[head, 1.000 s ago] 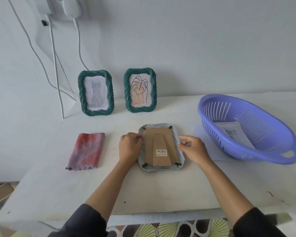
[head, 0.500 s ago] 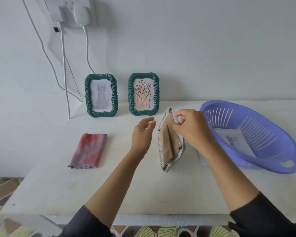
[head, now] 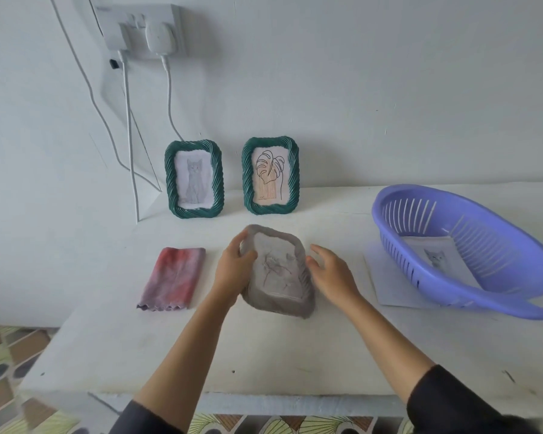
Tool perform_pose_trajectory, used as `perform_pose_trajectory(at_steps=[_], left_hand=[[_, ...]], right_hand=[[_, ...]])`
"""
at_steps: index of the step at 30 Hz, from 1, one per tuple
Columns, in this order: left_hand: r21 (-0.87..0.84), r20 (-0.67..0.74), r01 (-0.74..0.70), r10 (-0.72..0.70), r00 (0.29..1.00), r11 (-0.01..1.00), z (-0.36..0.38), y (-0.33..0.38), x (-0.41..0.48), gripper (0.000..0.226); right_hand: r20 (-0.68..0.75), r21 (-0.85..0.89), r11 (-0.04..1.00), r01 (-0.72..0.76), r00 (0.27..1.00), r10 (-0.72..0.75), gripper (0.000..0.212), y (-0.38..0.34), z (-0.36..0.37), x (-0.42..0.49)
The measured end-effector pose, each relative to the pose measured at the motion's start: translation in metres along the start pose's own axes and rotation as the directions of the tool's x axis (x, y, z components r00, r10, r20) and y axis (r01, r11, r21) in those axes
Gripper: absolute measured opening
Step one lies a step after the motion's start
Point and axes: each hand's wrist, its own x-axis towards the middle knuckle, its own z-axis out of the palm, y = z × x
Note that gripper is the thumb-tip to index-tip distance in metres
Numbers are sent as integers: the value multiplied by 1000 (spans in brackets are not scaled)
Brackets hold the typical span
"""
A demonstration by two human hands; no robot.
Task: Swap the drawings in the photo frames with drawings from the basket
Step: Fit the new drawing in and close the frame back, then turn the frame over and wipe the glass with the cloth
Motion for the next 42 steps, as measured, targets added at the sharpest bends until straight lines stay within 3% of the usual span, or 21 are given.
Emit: perform_pose_trajectory(at_steps=[3,7,16,19,21,23,26,28,30,33,38,42], left_hand=[[238,-20,-49,56,998,970,6,-20,2,52],[556,29,-175,191,981,812,19,-43,1,52],[663,90,-255,264,960,704,20,-51,8,47],[622,107,-280,274,956,731,14,-48,9,44],[600,-31,-226,305,952,767,1,-44,11,48],[643,-288,-58,311,906,763,-22,-42,15,58],[613,-484,308,38,874,728,-62,-41,21,91],[578,-461,431,-158,873,693,-78,-41,22,105],[587,-416,454,-232,879,670,-85,-42,23,110],[597,-388,424,-217,896,682,-90,-40,24,105],[493,-350,394,-237,906,776,-99,-38,24,79],[220,-290,321,-253,923,921,-101,-28,16,73]], right_hand=[[12,-116,993,31,999,-30,49,11,11,-6],[-8,-320,946,58,998,-64,50,18,22,-11],[-43,-367,930,27,998,-46,50,20,27,-12],[-55,-368,930,10,998,-32,51,20,29,-14],[-59,-362,932,5,998,-28,51,19,29,-15],[-58,-364,931,6,998,-29,51,19,29,-15],[-62,-371,928,4,998,-29,50,19,29,-15],[-65,-374,927,1,998,-27,50,20,29,-15],[-71,-373,928,-2,997,-26,50,20,29,-15],[-67,-362,932,-2,998,-23,50,19,29,-14],[-31,-291,957,-3,1000,-6,51,18,24,-16],[-47,-71,997,-37,998,33,62,7,15,-20]])
